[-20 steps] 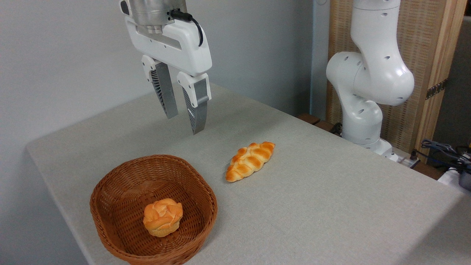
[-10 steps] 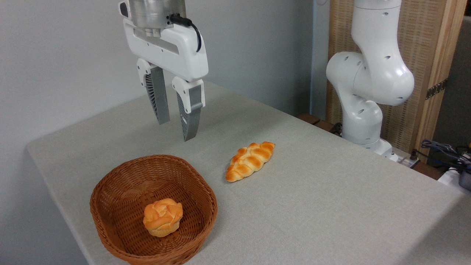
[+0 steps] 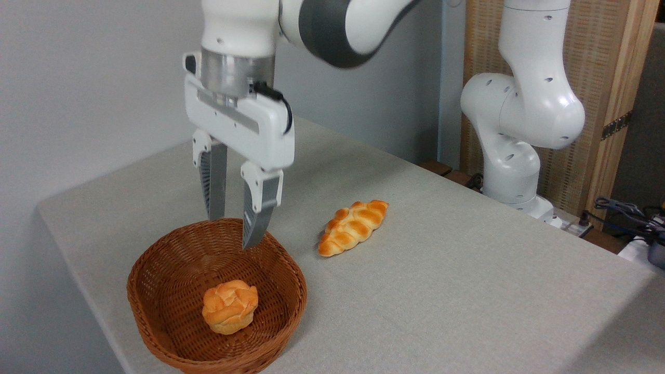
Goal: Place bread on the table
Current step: 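Lower the open gripper into the basket around the round orange bun, then close the gripper on the round orange bun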
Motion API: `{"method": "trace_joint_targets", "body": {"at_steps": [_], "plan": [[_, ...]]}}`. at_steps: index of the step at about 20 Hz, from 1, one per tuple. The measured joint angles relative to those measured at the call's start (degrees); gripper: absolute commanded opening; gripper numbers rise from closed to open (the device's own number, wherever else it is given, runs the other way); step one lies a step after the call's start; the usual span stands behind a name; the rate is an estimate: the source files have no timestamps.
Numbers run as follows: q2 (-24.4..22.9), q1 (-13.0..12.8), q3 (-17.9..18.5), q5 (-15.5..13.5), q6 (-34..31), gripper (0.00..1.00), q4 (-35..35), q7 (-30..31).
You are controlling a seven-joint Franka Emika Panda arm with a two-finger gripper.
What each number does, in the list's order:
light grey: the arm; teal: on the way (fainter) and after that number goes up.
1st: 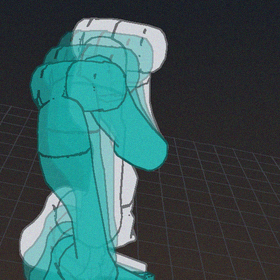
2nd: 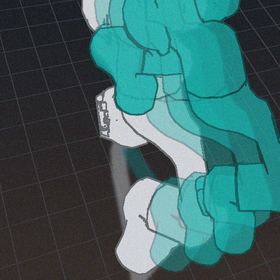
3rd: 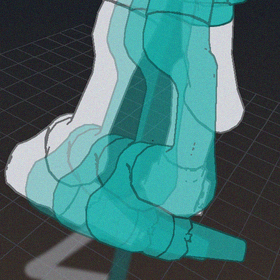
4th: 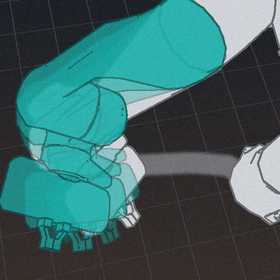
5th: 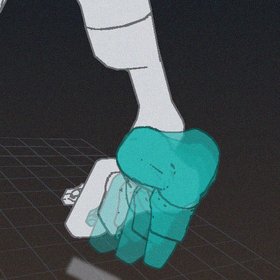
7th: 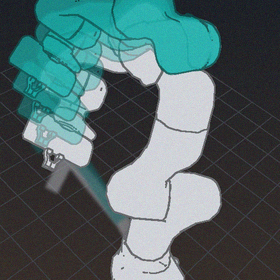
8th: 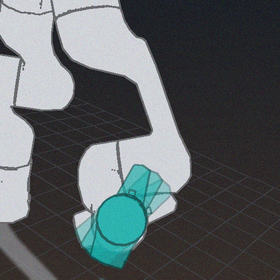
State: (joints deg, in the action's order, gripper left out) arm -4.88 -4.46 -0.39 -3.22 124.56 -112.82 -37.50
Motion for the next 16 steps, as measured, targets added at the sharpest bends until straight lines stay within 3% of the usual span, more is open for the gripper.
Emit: {"method": "trace_joint_targets", "body": {"at_steps": [6,12,16], "plan": [[1.9,0.0,0.0,1.3,4.4,1.0,-4.0,-11.1],[6.7,-0.2,0.0,5.5,9.9,1.0,-4.6,-13.6],[8.2,-0.2,0.0,6.1,11.6,1.0,-4.6,-15.0]]}}
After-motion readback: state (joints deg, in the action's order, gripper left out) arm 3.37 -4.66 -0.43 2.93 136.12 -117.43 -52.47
